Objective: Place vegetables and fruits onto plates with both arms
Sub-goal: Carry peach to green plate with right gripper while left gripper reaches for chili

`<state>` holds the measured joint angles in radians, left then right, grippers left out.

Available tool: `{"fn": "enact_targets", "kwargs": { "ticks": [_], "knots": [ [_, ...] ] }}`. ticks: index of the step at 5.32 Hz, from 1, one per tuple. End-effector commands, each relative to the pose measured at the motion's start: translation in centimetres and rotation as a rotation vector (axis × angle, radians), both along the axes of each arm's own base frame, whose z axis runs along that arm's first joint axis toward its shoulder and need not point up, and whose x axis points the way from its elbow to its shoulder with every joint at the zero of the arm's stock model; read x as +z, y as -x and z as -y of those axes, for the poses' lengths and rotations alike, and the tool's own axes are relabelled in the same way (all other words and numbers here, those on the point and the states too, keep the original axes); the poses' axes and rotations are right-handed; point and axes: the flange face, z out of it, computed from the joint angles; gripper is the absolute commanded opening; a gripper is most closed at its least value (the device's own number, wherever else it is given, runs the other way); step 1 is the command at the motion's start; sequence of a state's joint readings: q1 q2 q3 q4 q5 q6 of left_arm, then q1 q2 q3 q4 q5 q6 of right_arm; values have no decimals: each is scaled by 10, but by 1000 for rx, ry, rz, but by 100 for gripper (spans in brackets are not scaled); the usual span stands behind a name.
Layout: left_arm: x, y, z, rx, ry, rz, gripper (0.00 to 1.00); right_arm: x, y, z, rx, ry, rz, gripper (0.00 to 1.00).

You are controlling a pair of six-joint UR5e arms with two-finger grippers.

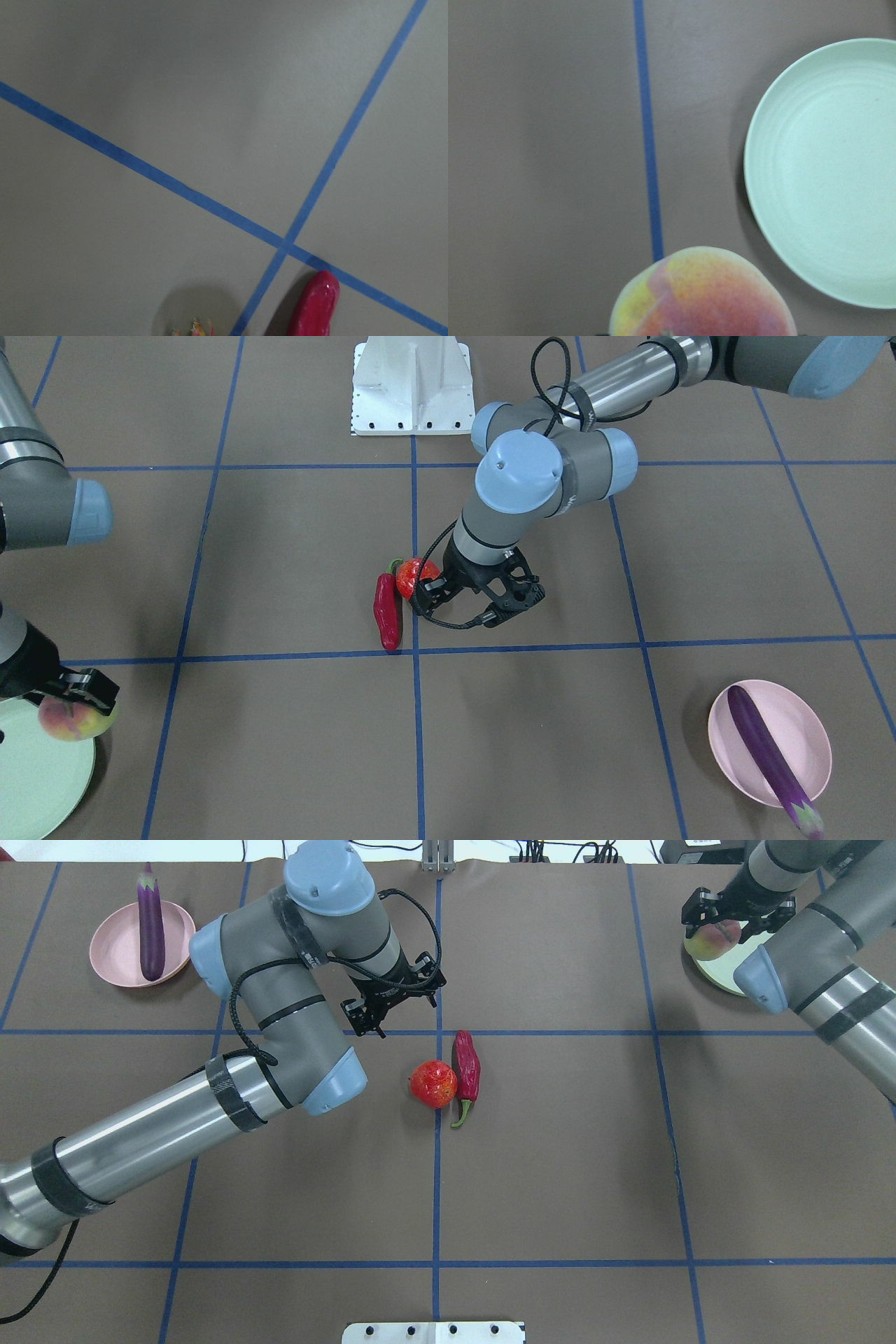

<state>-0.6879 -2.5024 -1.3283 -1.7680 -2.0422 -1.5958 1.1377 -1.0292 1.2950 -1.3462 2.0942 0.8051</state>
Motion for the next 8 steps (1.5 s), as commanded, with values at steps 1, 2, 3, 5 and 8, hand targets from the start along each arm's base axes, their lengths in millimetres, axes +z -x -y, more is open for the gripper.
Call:
{"fn": "enact_targets", "kwargs": {
  "ticks": [1, 2, 3, 5, 8],
  "knots": [
    [-19, -35, 1, 60, -166, 67, 100, 57, -29, 23, 34, 33, -42, 0],
    [-12, -55, -7, 45, -216, 112, 100, 72, -31, 25, 46, 36, -70, 0],
    [-17, -70, -1, 58, -235, 134, 100, 88, -34, 24, 50, 54, -81, 0],
    [-10, -109, -9, 48, -277, 149, 100, 109, -37, 22, 53, 84, -102, 0],
    [0, -132, -24, 77, -276, 152, 99, 104, -41, 21, 6, 23, -97, 100]
  ]
}}
